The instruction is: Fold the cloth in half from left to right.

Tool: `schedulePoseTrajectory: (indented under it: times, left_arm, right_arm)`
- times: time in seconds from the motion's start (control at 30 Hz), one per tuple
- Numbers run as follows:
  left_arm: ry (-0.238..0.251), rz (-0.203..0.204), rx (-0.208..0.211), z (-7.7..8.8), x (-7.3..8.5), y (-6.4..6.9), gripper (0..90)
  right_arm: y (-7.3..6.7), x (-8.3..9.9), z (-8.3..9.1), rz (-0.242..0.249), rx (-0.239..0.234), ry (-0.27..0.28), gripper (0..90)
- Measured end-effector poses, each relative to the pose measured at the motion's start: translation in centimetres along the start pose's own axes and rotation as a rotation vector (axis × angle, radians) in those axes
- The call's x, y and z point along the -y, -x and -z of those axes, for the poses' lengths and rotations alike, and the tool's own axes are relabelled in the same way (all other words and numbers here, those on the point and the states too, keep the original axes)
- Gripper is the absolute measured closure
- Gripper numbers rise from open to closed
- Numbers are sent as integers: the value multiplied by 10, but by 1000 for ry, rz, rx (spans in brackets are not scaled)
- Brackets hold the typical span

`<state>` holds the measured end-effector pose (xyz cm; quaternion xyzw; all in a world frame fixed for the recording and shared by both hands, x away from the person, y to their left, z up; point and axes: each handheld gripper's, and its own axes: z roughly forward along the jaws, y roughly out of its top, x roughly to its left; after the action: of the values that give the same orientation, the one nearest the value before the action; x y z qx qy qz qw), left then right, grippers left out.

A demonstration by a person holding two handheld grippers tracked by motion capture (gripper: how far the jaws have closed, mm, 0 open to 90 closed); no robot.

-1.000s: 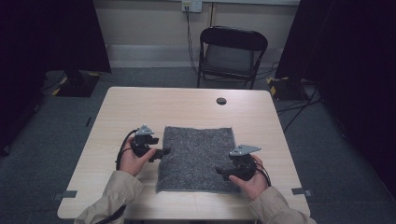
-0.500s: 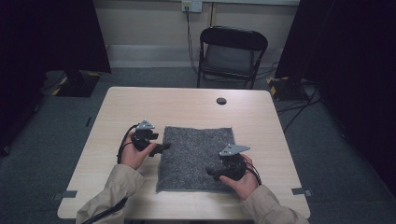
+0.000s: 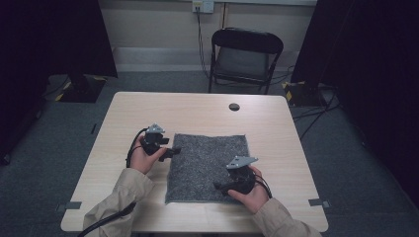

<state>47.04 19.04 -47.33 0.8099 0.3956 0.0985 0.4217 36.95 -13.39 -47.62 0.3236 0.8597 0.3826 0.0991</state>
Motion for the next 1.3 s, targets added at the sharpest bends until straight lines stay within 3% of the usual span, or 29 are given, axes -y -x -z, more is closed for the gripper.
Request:
schedulePoseTrajectory:
  times: [0.3, 0.63, 0.83, 0.97, 1.13, 1.3]
  left_arm:
    - [-3, -18, -3, 4, 5, 2, 227]
    - [9, -29, 4, 6, 6, 8, 206]
    - [24, -38, 10, 4, -1, 5, 201]
    - [5, -50, 1, -2, -5, 2, 209]
    - [1, -19, -22, -6, -5, -4, 231]
    - [8, -34, -19, -9, -6, -7, 240]
  right_arm:
    - [-12, -5, -8, 28, -6, 11, 221]
    - [-16, -1, -9, 34, 3, 8, 221]
    - [-28, -5, -11, 49, -22, 22, 226]
    - [-36, -8, -17, 53, -37, 26, 233]
    - [-44, -12, -26, 71, -47, 18, 258]
    - [-53, -21, -34, 95, -66, 29, 302]
